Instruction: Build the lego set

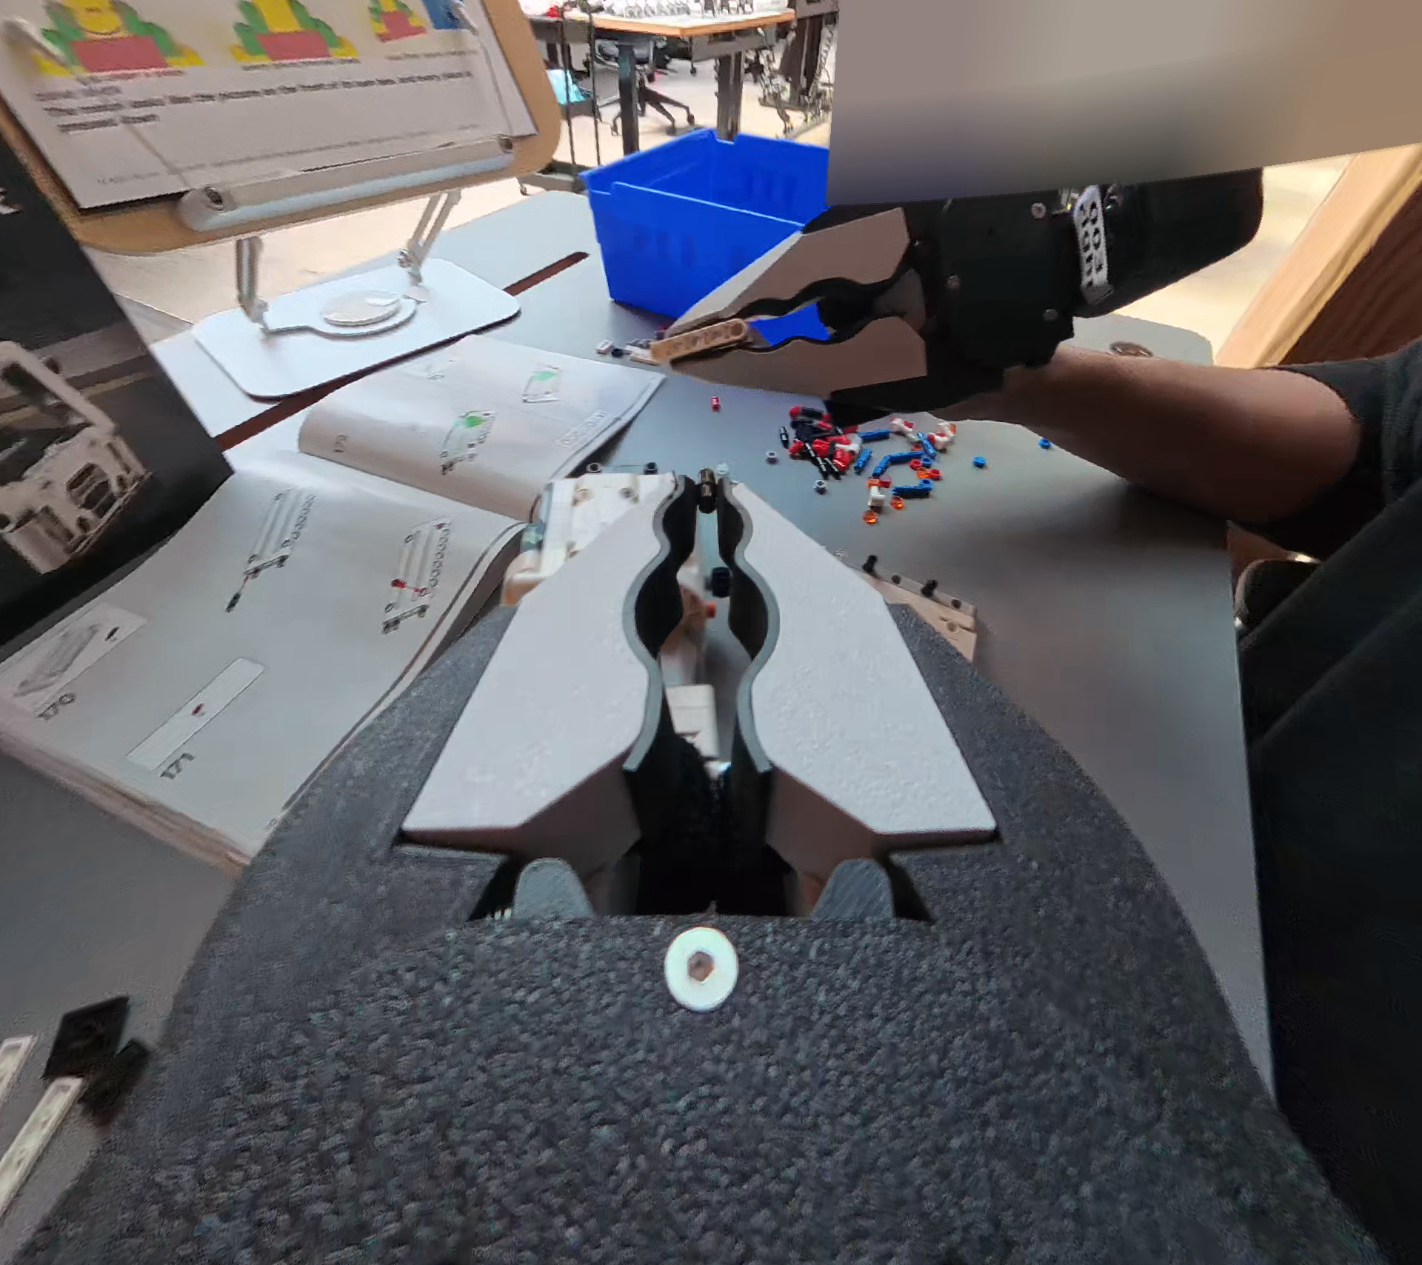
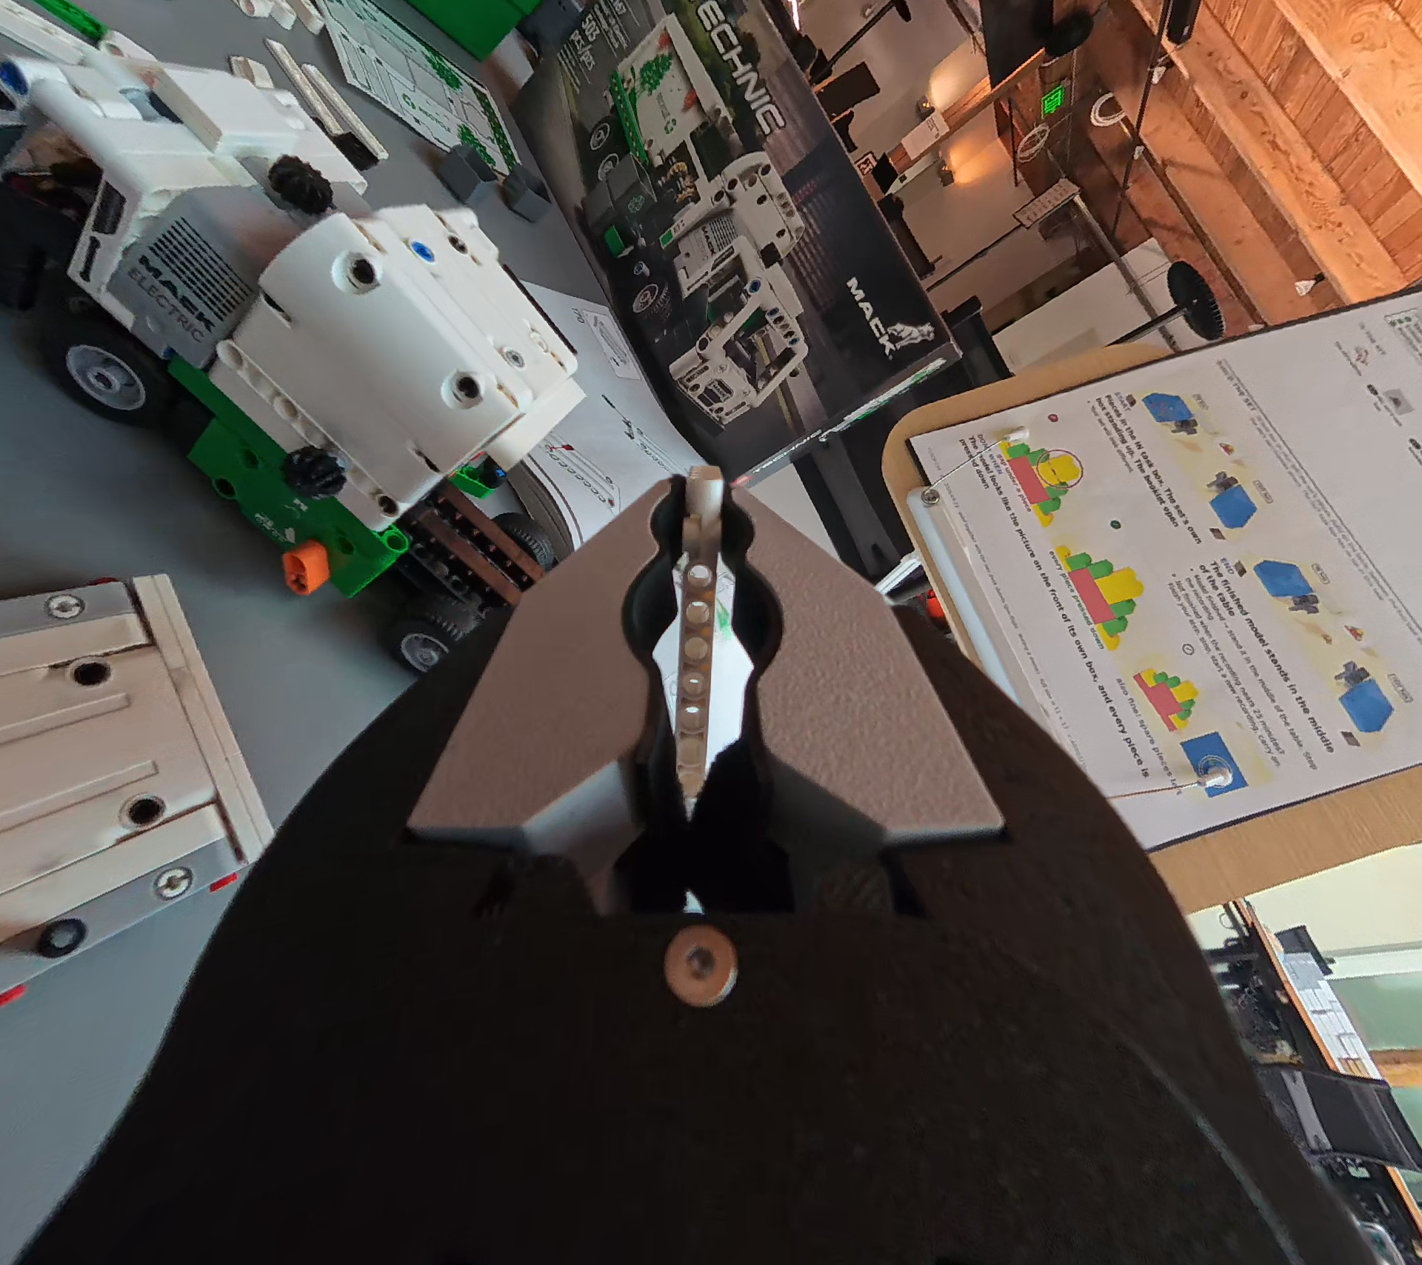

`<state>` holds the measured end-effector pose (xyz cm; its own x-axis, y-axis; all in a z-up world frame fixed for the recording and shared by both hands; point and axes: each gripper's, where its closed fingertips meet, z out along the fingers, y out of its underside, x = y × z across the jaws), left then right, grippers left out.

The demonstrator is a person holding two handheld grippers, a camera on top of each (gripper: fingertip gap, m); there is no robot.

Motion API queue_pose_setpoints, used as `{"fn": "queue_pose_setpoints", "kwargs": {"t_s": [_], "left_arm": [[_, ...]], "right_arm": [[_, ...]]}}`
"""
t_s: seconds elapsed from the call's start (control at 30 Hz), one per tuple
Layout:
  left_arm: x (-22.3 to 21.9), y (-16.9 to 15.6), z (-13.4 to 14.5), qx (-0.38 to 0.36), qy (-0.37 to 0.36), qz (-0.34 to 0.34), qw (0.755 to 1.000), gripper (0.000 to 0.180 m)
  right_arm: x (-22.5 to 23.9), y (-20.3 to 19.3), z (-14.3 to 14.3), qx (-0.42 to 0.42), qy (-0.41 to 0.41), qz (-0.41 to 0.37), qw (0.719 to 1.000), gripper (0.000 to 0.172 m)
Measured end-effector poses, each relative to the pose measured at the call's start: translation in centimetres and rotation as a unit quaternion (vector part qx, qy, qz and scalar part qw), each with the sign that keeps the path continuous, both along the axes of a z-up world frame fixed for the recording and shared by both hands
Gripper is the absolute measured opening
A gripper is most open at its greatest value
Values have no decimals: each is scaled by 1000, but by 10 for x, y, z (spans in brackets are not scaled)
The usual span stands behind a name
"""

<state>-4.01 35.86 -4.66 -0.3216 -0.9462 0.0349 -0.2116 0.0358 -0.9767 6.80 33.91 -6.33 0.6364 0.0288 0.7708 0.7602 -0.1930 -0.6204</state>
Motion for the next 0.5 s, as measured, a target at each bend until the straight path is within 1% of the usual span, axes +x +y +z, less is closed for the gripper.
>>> {"fn": "queue_pose_setpoints", "kwargs": {"t_s": [0.1, 0.17, 0.23, 0.3, 0.37, 0.43, 0.5], "left_arm": [[11, -34, 9, 29, 33, -22, 999, 4], [20, -44, 16, 36, 39, -24, 998, 4], [28, -49, 21, 27, 46, -26, 998, 4], [30, -58, 20, 12, 58, -42, 997, 4], [32, -62, 16, 7, 65, -42, 997, 4], [33, -62, 13, 3, 72, -32, 997, 4], [31, -61, 12, 0, 75, -26, 997, 4]], "right_arm": [[-12, -3, 8, 9, -5, 17, 1000, 6], [-26, -7, 17, 22, -8, 41, 999, 6], [-38, -10, 23, 26, -21, 52, 998, 6], [-49, -12, 26, 30, -37, 61, 997, 6], [-55, -12, 23, 19, -49, 61, 997, 6], [-57, -12, 21, 15, -82, 55, 995, 6], [-59, -12, 19, 13, -87, 60, 994, 6]]}}
